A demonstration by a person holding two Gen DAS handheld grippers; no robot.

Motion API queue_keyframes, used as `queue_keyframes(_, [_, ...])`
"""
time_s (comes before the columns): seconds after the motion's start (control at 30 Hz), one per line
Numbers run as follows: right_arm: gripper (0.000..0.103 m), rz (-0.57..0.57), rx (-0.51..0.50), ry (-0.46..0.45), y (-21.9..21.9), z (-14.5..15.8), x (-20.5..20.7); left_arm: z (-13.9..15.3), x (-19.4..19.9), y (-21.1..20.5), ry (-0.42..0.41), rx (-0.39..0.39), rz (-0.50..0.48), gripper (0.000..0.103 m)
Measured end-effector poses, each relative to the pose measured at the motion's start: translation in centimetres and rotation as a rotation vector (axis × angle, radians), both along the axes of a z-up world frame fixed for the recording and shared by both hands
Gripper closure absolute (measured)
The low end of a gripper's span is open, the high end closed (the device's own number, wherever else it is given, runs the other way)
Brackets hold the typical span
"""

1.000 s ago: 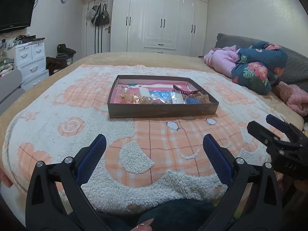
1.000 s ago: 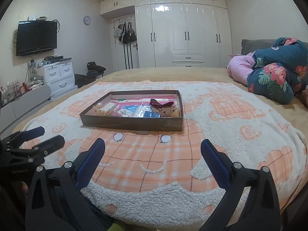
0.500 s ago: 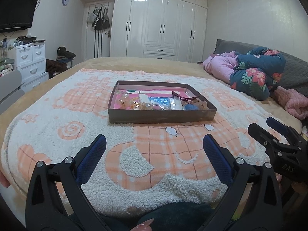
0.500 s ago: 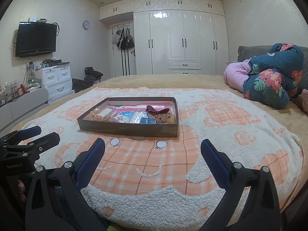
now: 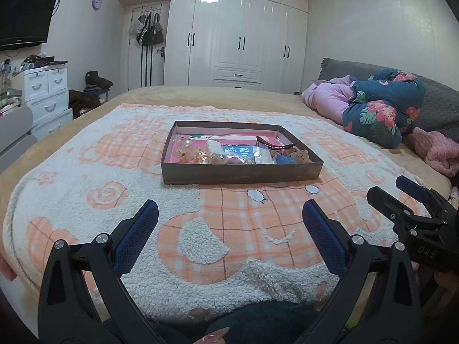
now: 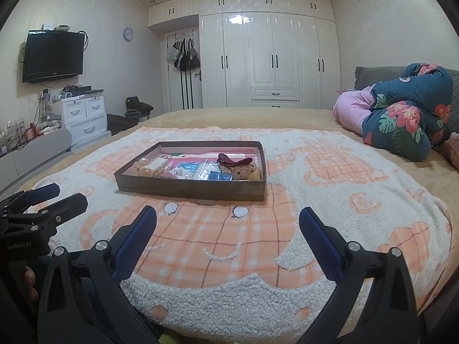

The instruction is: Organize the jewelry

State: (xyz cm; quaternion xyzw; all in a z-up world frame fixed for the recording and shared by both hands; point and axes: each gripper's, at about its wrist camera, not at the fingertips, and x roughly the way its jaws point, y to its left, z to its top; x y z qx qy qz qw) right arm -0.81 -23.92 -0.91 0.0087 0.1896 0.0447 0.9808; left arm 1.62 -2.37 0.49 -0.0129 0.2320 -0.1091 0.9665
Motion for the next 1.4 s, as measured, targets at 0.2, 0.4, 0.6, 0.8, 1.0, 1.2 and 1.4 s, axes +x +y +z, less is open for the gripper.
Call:
queue_keyframes(0.2, [0.006,-0.001,-0.002,-0.002,0.08,-0.11,-0.08,0.0,-0.02,0.04,-0.001,0.0,0.0,0.011])
queue_keyframes(0.4, [0.006,-0.001,-0.002,-0.001,0.05,-0.1,-0.06,-0.04,0.08,-0.03,-0.002,0.005,0.0,0.011])
queue_keyframes(0.6, [0.006,-0.001,-0.002,-0.002,0.06,-0.09,0.0,-0.02,0.0,0.07,-0.003,0.005,0.006,0.011])
queue_keyframes(0.8, [0.006,0.0,-0.003,-0.003,0.06,-0.1,-0.02,0.0,-0.03,0.08,-0.004,0.006,0.007,0.011])
queue_keyframes(1.0, [0.006,-0.001,-0.002,-0.002,0.08,-0.13,-0.01,-0.04,0.04,0.25,-0.003,0.006,0.01,0.011])
queue_keyframes(1.2, [0.006,-0.001,-0.002,-0.002,0.08,-0.08,-0.02,-0.02,0.08,0.33,-0.002,0.005,0.011,0.011])
queue_keyframes(1.4, [0.006,-0.001,-0.003,0.001,0.1,-0.08,0.03,-0.11,0.23,0.35,-0.002,0.008,0.012,0.011])
